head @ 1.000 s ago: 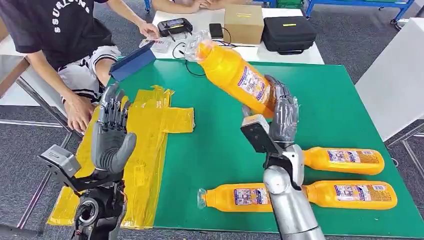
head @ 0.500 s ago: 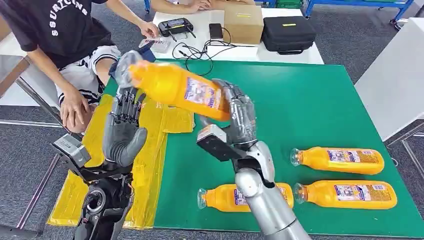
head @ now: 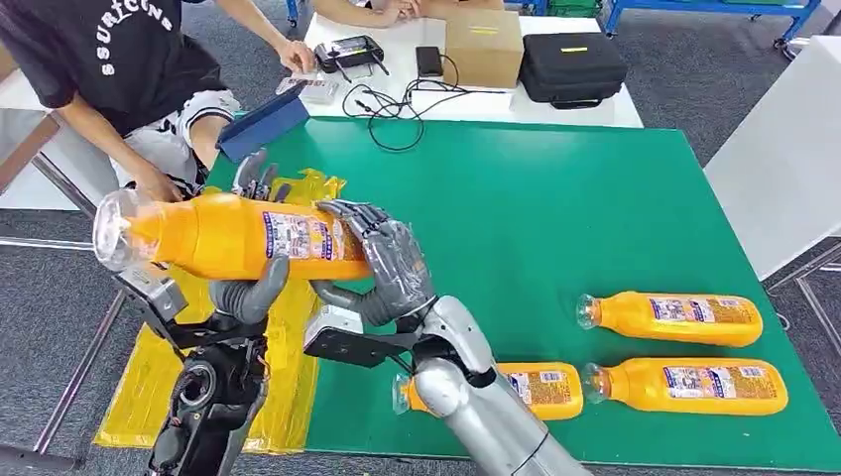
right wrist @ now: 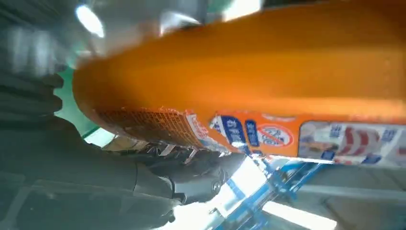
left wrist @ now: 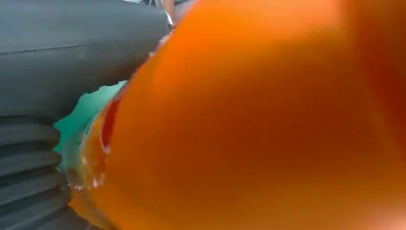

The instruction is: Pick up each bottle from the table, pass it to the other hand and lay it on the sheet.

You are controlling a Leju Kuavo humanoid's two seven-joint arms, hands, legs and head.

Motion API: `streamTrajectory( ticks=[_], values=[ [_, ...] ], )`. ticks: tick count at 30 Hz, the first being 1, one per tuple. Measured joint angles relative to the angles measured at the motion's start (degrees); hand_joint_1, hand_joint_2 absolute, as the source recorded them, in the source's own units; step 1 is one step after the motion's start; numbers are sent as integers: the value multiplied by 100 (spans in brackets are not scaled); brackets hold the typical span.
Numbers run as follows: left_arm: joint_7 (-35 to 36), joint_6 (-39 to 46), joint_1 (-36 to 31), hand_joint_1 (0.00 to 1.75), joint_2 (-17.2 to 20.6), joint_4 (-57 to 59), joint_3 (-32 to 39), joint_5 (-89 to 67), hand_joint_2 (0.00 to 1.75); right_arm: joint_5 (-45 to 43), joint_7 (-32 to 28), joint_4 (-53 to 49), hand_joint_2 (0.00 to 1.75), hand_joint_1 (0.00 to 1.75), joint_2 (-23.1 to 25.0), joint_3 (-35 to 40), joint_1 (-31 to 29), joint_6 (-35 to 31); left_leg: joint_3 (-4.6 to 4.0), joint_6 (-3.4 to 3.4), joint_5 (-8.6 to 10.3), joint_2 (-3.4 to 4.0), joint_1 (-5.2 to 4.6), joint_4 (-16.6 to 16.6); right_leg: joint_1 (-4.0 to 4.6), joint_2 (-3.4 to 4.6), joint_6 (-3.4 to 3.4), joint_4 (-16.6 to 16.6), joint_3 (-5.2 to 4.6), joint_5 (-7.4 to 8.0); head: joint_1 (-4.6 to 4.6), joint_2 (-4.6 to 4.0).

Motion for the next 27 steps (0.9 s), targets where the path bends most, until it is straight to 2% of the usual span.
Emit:
streamTrajectory(
  ticks=[10,11,12,27],
  values=[
    [-9,7,32,0,44,70,6,46,175,-26,35,203,175,175,0,223,-198,161,-1,0,0,4,0,0,0,1,0,0,0,0,0,0],
    [-9,18,49,10,46,70,20,50,175,-42,44,234,175,175,-2,267,-241,232,0,0,0,8,0,0,0,1,0,0,-1,0,2,0],
    [-11,33,65,171,46,70,26,52,175,-57,52,269,175,175,-2,309,-275,282,0,0,0,9,0,0,0,1,0,0,-1,0,0,0],
    [-26,267,300,175,59,13,227,48,175,-280,59,772,175,175,-2,685,-605,433,0,0,0,7,0,0,0,1,0,0,-1,0,0,0]
  ],
)
